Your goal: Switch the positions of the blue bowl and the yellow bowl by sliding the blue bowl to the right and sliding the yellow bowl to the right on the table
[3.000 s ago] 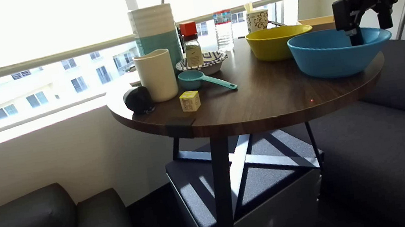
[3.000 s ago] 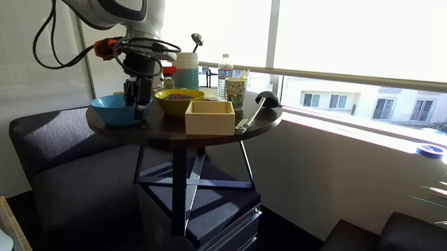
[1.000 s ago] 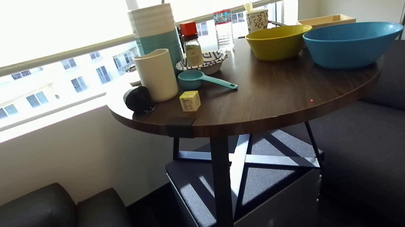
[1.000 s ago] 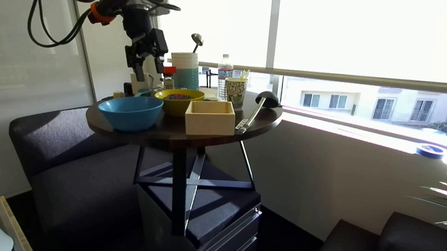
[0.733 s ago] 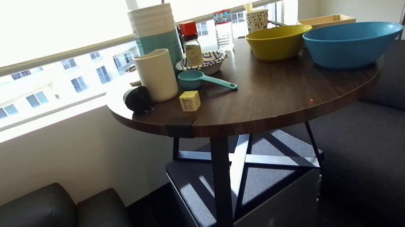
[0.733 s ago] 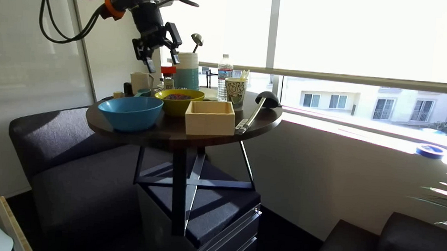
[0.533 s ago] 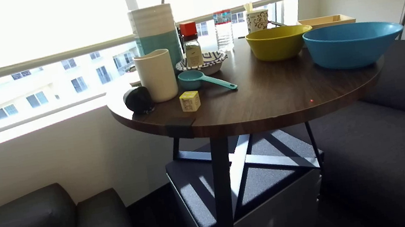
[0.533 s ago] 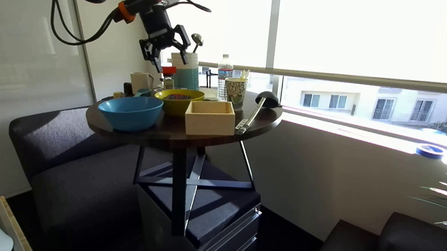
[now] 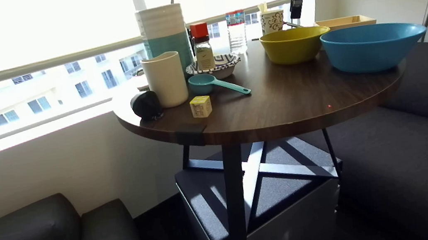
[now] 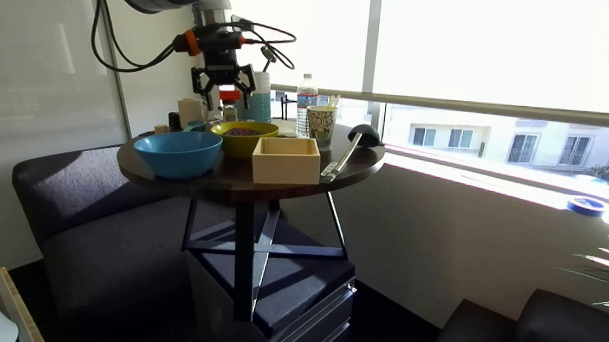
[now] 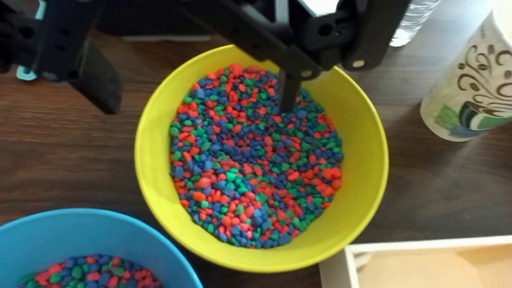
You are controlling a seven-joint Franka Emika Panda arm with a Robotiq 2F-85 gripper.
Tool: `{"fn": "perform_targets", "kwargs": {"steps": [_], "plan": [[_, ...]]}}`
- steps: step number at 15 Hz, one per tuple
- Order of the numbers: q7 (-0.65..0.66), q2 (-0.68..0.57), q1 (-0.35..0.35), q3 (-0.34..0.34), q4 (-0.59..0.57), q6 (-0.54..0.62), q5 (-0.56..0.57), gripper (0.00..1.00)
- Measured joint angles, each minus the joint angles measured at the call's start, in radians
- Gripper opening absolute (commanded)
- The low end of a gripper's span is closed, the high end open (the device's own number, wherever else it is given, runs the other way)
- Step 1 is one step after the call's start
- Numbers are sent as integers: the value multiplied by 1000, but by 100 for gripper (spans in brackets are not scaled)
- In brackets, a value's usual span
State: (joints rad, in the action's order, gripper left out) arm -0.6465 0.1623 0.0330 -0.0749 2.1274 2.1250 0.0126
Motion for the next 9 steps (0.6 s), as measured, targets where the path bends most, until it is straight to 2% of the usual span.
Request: {"fn": "perform_targets", "kwargs": {"steps": [4, 9], "plan": [[-64, -43, -2, -2, -17, -50, -99, 100], [-68, -59, -3, -2, -27, -55, -105, 100]]}}
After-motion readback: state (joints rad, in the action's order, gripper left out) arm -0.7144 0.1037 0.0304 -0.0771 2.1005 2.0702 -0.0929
